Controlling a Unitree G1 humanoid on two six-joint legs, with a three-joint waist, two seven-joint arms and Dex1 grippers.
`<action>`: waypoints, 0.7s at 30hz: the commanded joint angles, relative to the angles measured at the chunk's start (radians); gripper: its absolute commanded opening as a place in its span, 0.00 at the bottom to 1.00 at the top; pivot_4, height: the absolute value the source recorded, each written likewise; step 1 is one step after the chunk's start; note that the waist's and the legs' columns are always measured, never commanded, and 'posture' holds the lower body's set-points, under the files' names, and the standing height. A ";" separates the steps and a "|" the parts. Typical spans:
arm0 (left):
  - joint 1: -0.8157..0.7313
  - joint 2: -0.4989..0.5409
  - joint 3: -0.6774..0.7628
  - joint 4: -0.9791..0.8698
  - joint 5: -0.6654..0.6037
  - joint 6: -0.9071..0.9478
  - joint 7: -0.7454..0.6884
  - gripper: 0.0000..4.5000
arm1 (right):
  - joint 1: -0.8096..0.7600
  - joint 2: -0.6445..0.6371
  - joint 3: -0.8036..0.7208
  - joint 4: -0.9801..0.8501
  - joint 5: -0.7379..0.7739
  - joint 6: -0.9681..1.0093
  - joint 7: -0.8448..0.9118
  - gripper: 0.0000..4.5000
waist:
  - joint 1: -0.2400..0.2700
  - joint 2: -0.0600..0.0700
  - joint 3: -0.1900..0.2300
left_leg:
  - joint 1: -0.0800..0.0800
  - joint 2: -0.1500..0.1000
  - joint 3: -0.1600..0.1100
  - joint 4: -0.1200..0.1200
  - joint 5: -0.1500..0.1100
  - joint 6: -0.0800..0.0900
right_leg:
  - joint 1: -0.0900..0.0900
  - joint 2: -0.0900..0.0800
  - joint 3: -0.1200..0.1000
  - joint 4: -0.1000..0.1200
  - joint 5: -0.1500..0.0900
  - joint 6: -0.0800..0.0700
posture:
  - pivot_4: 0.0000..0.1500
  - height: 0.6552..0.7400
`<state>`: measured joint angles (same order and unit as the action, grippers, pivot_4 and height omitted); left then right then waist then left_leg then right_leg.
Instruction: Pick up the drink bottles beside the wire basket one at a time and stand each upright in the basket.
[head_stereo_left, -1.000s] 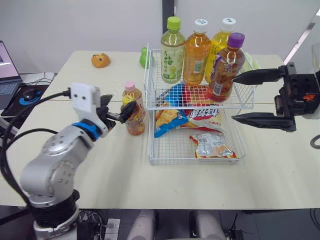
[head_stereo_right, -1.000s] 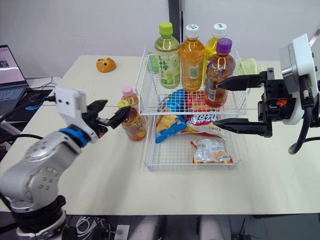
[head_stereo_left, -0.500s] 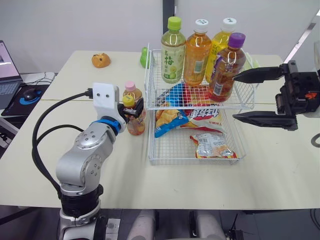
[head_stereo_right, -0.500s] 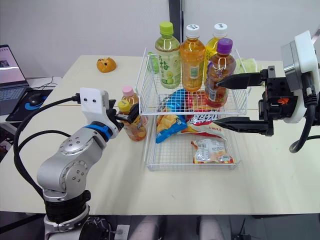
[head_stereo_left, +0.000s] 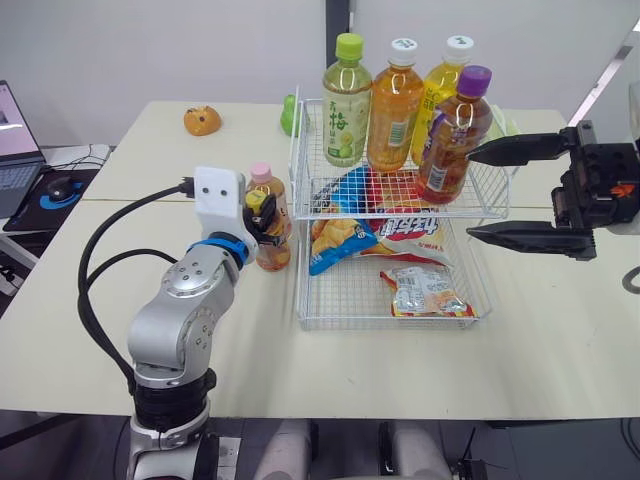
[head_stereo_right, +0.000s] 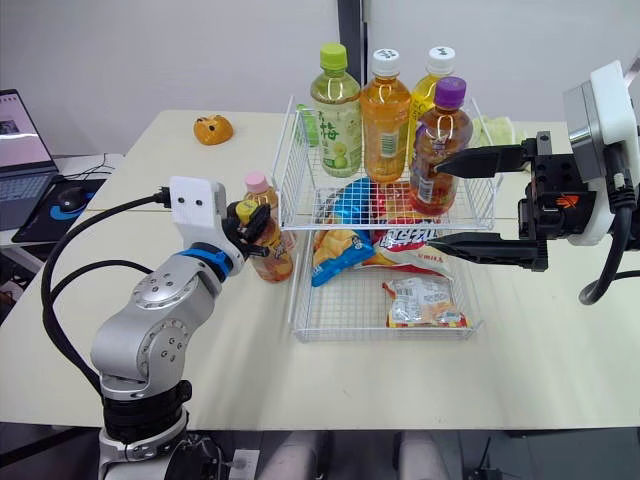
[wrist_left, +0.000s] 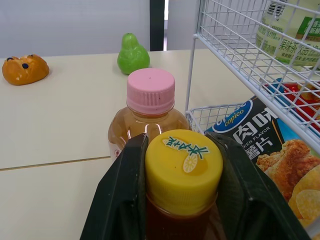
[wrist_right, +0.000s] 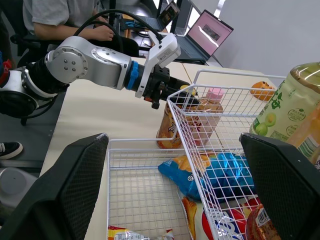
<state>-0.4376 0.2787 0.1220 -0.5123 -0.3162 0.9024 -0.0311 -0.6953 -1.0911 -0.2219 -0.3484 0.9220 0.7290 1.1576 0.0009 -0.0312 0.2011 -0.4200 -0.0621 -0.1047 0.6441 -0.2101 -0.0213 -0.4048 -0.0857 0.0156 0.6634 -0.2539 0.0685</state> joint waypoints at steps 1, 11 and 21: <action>0.012 0.004 0.019 -0.064 -0.005 -0.009 -0.009 0.30 | -0.019 -0.006 -0.031 -0.003 -0.002 -0.017 0.005 1.00 | -0.001 0.000 0.000 | 0.000 0.000 0.000 0.000 0.000 0.000 | 0.000 0.000 0.000 0.000 0.000 0.000 | 1.00 1.00; -0.066 0.343 0.268 -0.111 -0.296 0.169 -0.326 0.30 | 0.021 -0.022 -0.080 0.030 -0.046 -0.042 -0.003 1.00 | -0.004 0.000 0.001 | -0.001 0.001 0.000 -0.001 0.000 0.000 | -0.002 0.001 0.000 0.000 0.000 0.000 | 1.00 1.00; -0.553 0.678 0.401 0.367 -0.600 0.321 -0.599 0.30 | 0.026 -0.032 -0.107 0.055 -0.070 -0.046 -0.014 1.00 | -0.005 -0.001 0.001 | -0.003 0.000 0.000 0.000 0.000 0.000 | -0.001 0.001 -0.003 0.000 0.000 0.000 | 1.00 1.00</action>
<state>-0.8998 0.9061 0.5116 -0.1890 -0.8650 1.2286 -0.5704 -0.6547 -1.0989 -0.2780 -0.2899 0.8505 0.6914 1.1506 -0.0041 -0.0322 0.2023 -0.4228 -0.0619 -0.1050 0.6438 -0.2101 -0.0216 -0.4064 -0.0842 0.0123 0.6630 -0.2540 0.0686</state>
